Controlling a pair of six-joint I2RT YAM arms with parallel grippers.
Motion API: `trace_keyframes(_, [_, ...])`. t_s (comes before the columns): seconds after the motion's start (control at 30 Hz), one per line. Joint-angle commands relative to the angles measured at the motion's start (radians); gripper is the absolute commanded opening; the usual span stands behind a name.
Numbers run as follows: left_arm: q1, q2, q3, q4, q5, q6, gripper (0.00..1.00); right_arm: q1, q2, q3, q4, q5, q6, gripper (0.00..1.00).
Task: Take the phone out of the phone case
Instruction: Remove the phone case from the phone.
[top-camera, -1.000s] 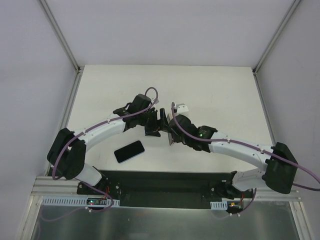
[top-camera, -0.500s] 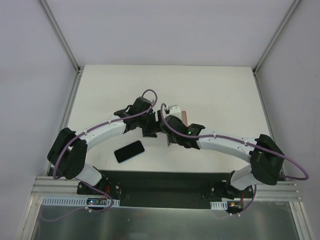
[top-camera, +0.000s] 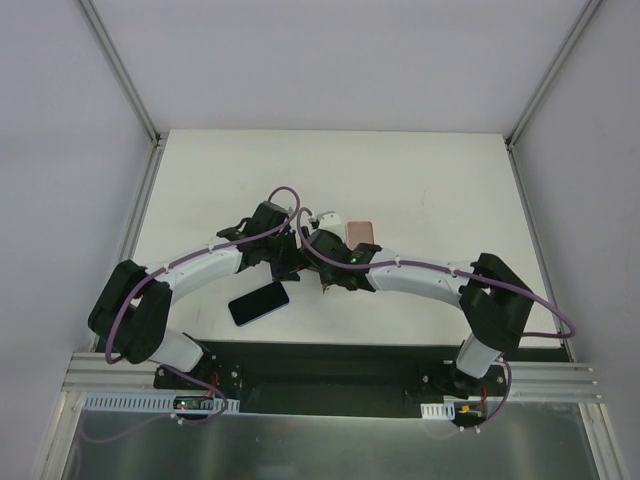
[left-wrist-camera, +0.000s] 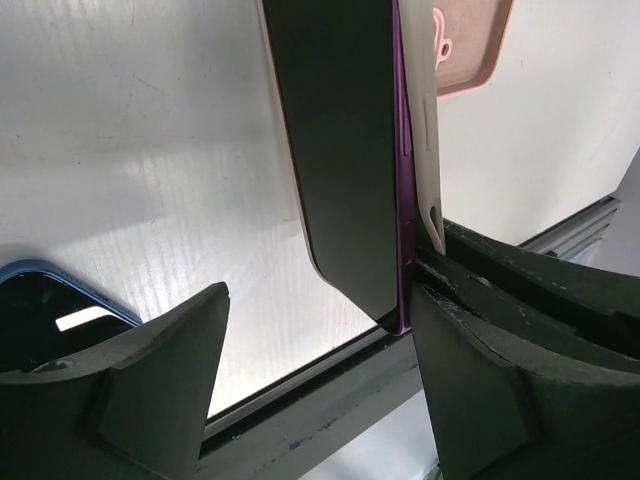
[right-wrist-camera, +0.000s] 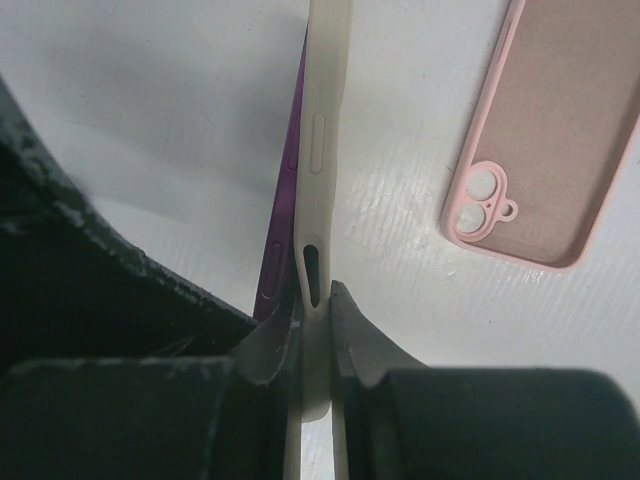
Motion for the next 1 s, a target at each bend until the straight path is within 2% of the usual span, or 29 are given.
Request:
trace_keyframes(0.0, [-0.006, 0.007, -0.011, -0.021, 0.037, 0.047, 0.71, 0.0, -0.01, 0.044, 0.12, -0.035, 0.014, 0.01])
trace_keyframes(0.5, [-0.003, 0.098, 0.015, -0.044, 0.029, 0.059, 0.67, 0.007, -0.056, -0.048, 0.235, -0.037, -0.07, 0.01])
trace_keyframes(0.8, [-0.003, 0.127, 0.039, -0.07, -0.02, 0.042, 0.67, 0.038, -0.088, -0.056, 0.272, -0.052, -0.183, 0.01])
trace_keyframes(0.97, [-0.003, 0.113, 0.038, -0.073, -0.087, 0.006, 0.66, 0.046, -0.097, -0.07, 0.274, -0.081, -0.172, 0.01])
